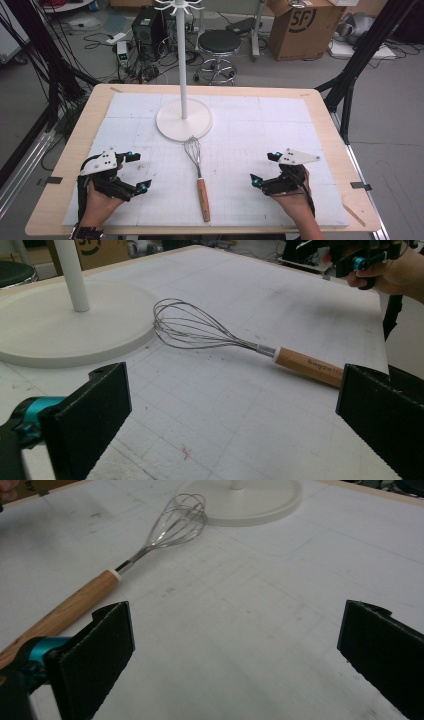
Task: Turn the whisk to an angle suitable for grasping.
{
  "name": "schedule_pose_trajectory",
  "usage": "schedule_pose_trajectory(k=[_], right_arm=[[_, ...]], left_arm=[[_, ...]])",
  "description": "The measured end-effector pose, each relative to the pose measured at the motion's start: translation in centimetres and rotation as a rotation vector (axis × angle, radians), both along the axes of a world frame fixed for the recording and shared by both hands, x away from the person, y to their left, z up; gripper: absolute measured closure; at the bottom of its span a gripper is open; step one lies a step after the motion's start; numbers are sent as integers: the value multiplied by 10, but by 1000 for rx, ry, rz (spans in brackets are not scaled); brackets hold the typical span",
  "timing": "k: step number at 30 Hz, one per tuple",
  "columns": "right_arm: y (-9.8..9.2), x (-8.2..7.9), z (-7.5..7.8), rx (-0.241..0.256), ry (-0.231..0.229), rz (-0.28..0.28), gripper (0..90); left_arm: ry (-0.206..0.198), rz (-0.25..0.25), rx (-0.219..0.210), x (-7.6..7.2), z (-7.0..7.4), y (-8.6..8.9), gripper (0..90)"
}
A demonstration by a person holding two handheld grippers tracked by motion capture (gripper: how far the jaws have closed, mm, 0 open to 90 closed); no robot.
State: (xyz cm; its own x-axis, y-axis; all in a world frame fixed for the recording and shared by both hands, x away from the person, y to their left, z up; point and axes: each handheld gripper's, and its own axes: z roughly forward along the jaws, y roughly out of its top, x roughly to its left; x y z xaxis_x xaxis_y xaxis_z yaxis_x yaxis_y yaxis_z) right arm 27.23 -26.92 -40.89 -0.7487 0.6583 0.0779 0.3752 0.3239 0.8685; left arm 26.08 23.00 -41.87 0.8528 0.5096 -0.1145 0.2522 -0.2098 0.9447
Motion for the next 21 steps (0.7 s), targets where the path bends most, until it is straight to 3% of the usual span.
schedule_pose_trajectory(k=[1, 3, 4, 11, 15, 18, 19, 21], right_arm=[[14, 3, 1, -9, 10, 25, 5], [21, 4, 2, -18, 10, 38, 5], [36, 7, 3, -30, 9, 67, 5], [84, 11, -3, -89, 49, 159, 6], [110, 9, -13, -100, 116, 215, 43], [123, 8, -18, -125, 138, 230, 58], [133, 6, -24, -145, 170, 236, 98], [142, 5, -29, -134, 199, 264, 178]], left_arm=[[1, -1, 1, 0, 0, 0, 17], [1, 0, 0, 0, 0, 0, 17], [1, 1, 1, 1, 0, 1, 17], [2, -4, 9, 1, -1, 0, 17], [4, -2, 7, 1, -1, 0, 17], [2, -3, 4, 1, -1, 0, 17], [1, -4, 5, 1, -1, 0, 17], [3, -2, 4, 1, -1, 0, 17]])
